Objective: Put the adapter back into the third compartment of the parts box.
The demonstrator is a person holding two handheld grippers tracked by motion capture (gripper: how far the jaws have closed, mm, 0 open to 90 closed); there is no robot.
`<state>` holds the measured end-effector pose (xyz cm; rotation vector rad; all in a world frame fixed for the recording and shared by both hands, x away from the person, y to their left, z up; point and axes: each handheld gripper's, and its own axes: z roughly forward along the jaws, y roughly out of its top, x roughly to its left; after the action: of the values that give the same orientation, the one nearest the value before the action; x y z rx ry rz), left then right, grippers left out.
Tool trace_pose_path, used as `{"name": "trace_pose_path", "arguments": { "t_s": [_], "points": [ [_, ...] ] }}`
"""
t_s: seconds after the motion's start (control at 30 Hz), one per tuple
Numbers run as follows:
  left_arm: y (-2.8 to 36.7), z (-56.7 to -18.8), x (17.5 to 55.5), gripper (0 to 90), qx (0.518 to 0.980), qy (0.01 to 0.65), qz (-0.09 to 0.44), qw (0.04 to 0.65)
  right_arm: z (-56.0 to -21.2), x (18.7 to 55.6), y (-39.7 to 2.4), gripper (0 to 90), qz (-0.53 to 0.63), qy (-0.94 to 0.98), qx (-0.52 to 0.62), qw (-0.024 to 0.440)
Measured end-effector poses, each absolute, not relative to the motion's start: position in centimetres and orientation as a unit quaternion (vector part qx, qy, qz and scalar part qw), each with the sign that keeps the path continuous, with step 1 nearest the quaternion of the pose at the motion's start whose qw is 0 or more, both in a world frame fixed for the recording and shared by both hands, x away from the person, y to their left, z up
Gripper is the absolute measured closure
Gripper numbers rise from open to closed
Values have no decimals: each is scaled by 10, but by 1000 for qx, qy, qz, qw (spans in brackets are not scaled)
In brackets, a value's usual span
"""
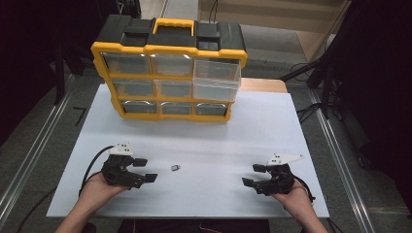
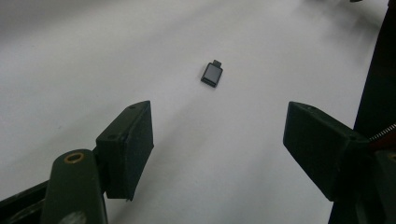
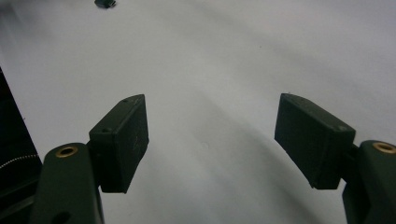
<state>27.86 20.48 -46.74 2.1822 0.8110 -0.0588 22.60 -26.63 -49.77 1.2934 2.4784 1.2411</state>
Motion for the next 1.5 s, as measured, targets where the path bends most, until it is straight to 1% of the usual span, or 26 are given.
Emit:
{"name": "trace_pose_path", "arguments": {
  "t_s": [0.1,0.3,0.83,1.0,1.5],
  "points": [
    [201,-465,282,259,860,310,-26,404,-498,226,-266,240,405,810,423,41],
    [193,-457,287,259,870,286,-25,401,-498,226,-266,240,405,810,422,41],
    [174,-442,300,258,876,260,-28,406,-498,226,-268,240,404,807,428,42],
    [165,-438,307,257,875,250,-43,412,-498,226,-267,240,404,807,428,43],
    [139,-435,321,258,886,233,-34,399,-498,226,-268,240,404,807,428,43]
  ]
}}
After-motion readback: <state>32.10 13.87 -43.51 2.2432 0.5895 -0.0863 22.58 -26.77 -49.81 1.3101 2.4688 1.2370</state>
